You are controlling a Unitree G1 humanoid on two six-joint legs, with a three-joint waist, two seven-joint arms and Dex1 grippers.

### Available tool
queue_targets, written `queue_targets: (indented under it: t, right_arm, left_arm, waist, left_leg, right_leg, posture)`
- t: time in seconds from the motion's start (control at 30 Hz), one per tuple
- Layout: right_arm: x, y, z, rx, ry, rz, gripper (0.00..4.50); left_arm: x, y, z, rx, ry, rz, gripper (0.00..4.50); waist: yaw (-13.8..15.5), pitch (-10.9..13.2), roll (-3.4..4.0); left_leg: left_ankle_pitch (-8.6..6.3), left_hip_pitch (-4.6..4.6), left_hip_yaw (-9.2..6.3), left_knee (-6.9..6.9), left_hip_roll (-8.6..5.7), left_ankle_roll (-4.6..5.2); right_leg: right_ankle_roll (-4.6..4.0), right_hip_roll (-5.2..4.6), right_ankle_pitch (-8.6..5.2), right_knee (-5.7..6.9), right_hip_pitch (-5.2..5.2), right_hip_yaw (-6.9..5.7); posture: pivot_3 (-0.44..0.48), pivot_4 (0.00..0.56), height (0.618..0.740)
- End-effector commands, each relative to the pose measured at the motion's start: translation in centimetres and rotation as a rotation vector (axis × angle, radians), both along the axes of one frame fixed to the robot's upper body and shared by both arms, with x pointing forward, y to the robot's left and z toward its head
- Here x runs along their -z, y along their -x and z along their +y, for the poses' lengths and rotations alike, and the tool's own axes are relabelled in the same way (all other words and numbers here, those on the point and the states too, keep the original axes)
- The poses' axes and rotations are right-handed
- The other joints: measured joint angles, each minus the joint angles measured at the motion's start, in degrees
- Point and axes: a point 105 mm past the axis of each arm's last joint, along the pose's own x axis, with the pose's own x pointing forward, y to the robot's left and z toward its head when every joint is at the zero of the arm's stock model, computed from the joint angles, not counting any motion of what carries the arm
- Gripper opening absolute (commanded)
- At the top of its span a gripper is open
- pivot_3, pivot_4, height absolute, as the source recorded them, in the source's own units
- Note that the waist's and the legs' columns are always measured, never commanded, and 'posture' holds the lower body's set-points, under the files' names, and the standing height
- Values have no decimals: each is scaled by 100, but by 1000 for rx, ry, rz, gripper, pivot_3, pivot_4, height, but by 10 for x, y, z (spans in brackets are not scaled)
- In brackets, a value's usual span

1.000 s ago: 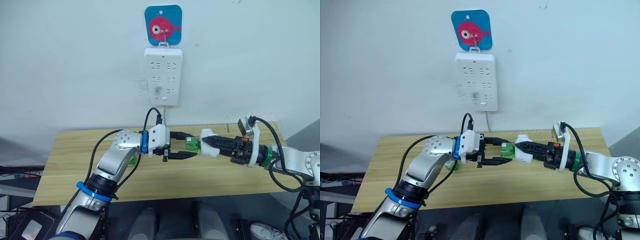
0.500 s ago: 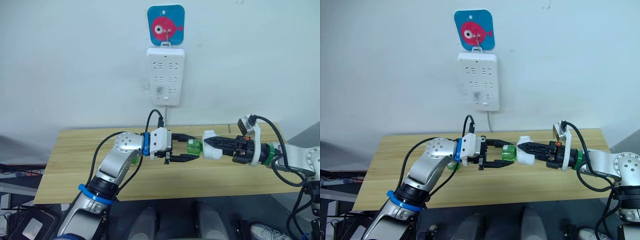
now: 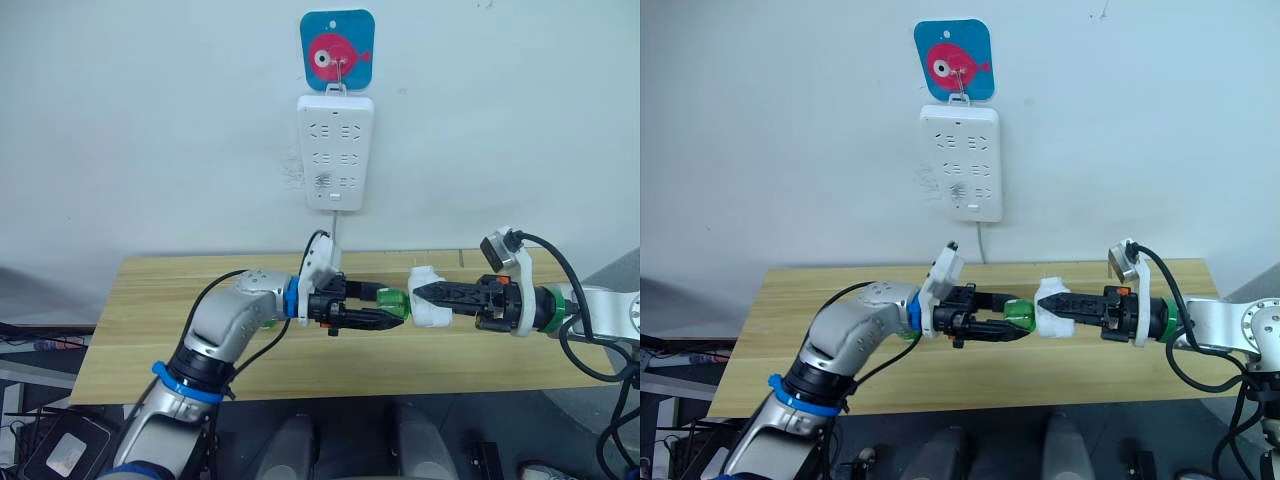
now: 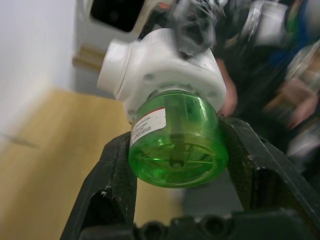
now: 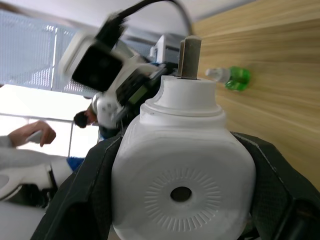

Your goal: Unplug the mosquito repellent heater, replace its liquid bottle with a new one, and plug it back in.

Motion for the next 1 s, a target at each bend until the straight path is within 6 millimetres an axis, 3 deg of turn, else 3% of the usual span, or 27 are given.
queue_targets:
  t: [0.03, 0.13, 0.27, 0.33, 0.5, 0.57, 0.7, 0.8, 0.9, 1.0]
  right_arm:
    - [-6, 15, 8, -104, 0, -15, 3053]
    - [-6, 15, 8, -105, -2, -15, 3053]
    - [-7, 13, 7, -91, -12, -11, 3053]
    - [-6, 13, 5, -86, -10, -7, 3053]
    - [-4, 13, 2, -65, -12, 0, 3053]
    - [-3, 12, 0, -43, -8, 1, 3053]
    - [3, 0, -15, 50, -6, 26, 3053]
    - [1, -13, -22, 108, -32, 31, 3053]
    - [-4, -24, -24, 135, -58, 30, 3053]
    - [-8, -29, -22, 138, -70, 27, 3053]
  left_arm:
    - [-6, 12, 17, 85, -6, 345, 2294]
    - [-2, 20, 18, 123, -35, 445, 2294]
    - [5, 13, 12, 61, -55, 443, 2294]
    - [3, 11, 12, 46, -34, 445, 3011]
    - [4, -3, 23, -74, -9, 455, 4324]
    - [2, -8, 34, -138, 4, 439, 4465]
    - [0, 19, 51, -119, -118, -30, 4465]
    - [9, 15, 46, -127, -151, -558, 4465]
    - [1, -6, 37, -217, -122, -1206, 4465]
    - [-2, -7, 31, -222, -41, -1589, 4465]
  waist:
    - [-20, 3, -6]
    - [-69, 6, -11]
    - [-76, 15, -23]
    - [-78, 15, -24]
    - [-83, 17, -27]
    - [-85, 17, -27]
    - [-128, 58, -49]
    - [-64, 76, -22]
    - [100, 79, -21]
    - [222, 82, -26]
  left_leg:
    - [0, 1, -1, 1, 0, 0]
    - [0, 2, -3, 0, -1, 0]
    - [1, 2, -3, 4, 1, -2]
    - [2, 3, -1, 5, 3, -3]
    - [1, 2, 4, 4, 4, -4]
    - [1, 3, 6, 4, 4, -4]
    - [1, 3, 13, -4, 13, -5]
    - [0, 4, 38, -7, 8, -6]
    - [1, 3, 50, -1, 9, -6]
    - [2, -4, 52, 0, 22, -7]
  right_leg:
    - [0, 2, 0, 0, 2, -1]
    - [1, 4, -1, -2, 1, -3]
    - [0, 2, 0, -3, 1, -2]
    - [0, 1, 0, -3, 1, -2]
    - [0, 1, 0, -4, -2, 2]
    - [0, 0, 0, -4, -2, 3]
    - [-2, 0, 0, -2, -13, 6]
    - [-6, -13, 4, -13, -14, 15]
    - [-11, -19, 12, -23, -8, 12]
    - [-18, -14, 24, -34, -7, 5]
  posture:
    - [29, 243, 740]
    - [24, 244, 740]
    - [18, 247, 740]
    - [15, 249, 740]
    - [5, 251, 740]
    - [2, 252, 740]
    - [16, 257, 740]
    - [27, 258, 740]
    - [37, 258, 740]
    - [36, 258, 740]
